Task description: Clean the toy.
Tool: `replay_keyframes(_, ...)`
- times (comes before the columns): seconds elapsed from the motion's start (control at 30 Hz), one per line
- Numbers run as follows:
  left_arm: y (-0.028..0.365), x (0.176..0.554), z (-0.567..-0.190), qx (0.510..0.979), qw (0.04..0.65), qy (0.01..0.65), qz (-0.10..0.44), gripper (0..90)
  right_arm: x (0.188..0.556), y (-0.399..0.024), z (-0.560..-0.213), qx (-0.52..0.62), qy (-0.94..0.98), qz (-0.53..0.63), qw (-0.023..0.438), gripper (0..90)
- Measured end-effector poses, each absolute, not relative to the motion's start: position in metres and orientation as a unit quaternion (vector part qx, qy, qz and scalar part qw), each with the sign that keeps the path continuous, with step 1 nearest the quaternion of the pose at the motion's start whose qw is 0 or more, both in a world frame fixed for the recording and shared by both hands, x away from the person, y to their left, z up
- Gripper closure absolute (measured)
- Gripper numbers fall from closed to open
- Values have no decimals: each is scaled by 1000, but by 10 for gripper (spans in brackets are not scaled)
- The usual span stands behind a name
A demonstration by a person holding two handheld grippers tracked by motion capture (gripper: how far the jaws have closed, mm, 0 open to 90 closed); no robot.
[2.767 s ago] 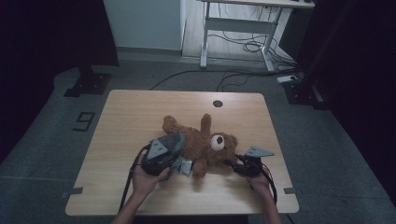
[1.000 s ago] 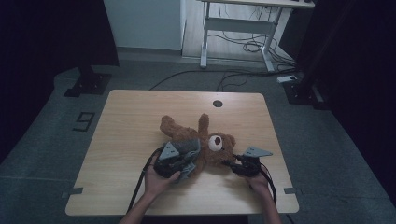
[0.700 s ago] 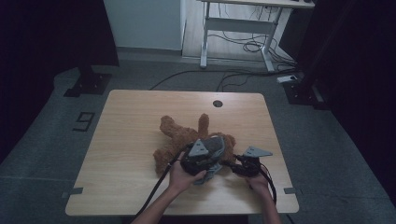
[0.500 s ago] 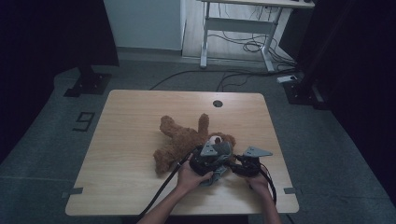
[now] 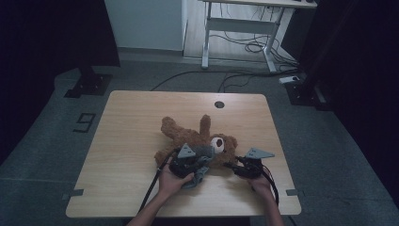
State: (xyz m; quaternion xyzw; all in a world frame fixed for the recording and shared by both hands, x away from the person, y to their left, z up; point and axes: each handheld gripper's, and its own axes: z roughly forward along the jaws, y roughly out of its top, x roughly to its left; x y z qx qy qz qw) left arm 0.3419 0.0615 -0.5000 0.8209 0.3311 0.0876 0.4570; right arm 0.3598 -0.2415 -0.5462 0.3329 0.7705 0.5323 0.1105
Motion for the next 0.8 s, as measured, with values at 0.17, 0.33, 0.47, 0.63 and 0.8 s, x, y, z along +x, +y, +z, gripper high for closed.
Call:
replay_keyframes(0.17,81,340,-490,808,469,341,102,803,360,-242,-547,333,769,534,110,590)
replay_keyframes(0.33,103,346,-479,793,480,358,116,802,360,-242,-547,335,767,537,109,589)
replay_keyframes(0.47,122,351,-470,783,474,374,147,802,360,-241,-547,334,767,537,108,589)
replay_keyframes(0.63,144,357,-476,779,458,400,152,801,359,-241,-547,331,770,535,108,589)
replay_keyframes(0.8,169,360,-489,765,458,431,136,801,358,-241,-547,327,773,532,109,590)
